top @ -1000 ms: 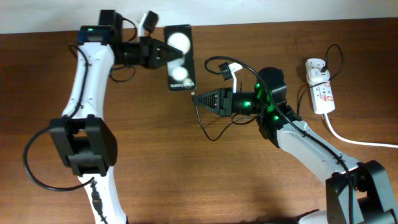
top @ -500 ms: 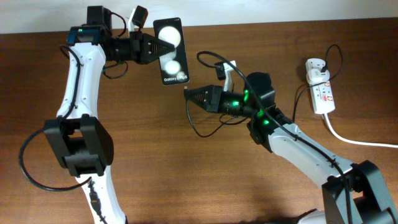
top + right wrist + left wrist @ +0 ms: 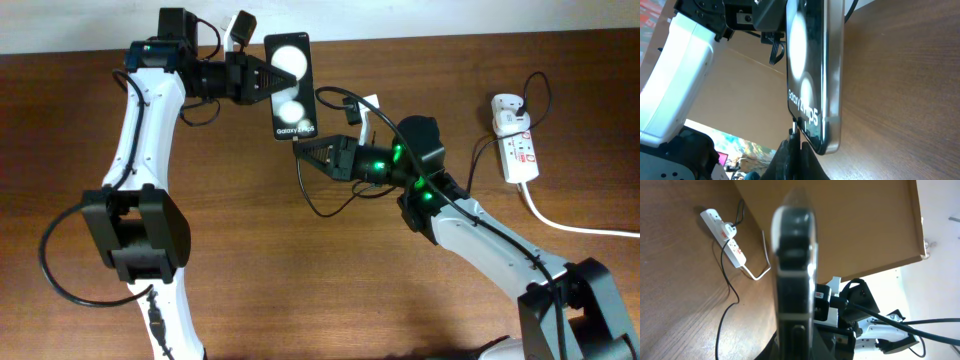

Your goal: Plug charger to phone and switch on socket

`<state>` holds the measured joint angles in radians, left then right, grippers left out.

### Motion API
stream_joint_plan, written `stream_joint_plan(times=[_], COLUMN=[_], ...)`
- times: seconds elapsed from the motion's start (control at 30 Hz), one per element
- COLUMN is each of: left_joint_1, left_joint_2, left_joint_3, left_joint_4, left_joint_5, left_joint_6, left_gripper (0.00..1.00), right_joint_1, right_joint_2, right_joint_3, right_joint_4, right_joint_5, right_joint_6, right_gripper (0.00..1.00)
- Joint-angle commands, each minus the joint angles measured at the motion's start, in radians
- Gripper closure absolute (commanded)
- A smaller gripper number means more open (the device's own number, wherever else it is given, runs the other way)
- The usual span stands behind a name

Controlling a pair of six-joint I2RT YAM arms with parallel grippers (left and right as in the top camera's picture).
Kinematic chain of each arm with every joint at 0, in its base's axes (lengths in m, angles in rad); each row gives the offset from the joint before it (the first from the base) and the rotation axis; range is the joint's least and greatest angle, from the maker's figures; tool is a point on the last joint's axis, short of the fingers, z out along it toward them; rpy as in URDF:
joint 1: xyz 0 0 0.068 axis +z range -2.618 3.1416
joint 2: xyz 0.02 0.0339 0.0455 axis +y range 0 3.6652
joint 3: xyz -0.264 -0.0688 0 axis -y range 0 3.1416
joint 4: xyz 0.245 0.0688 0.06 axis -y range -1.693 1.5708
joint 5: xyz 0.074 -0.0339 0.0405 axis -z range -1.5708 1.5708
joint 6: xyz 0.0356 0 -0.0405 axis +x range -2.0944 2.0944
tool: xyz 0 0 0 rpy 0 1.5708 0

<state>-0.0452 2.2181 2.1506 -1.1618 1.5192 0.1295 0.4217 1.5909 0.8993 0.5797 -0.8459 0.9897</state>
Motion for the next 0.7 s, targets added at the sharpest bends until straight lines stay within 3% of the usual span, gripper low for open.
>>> stream_joint_plan(times=[0.0, 0.67], left_joint_1=[0.007, 0.006], left_joint_2=[-0.013, -0.013], left_joint_3=[0.009, 0.009], left_joint_4=[0.002, 0.001], left_joint_5=[0.053, 0.053], left_joint_6=[-0.010, -0.051], left_gripper=[1.00, 1.00], right_joint_1=[0.005, -0.008], right_joint_2=[0.000, 0.000], right_joint_3=[0.017, 0.017], right_joint_4=[-0.011, -0.014], right_joint_5=[-0.026, 0.005], right_joint_6=[-0.016, -0.032], right_gripper=[0.96, 0.96])
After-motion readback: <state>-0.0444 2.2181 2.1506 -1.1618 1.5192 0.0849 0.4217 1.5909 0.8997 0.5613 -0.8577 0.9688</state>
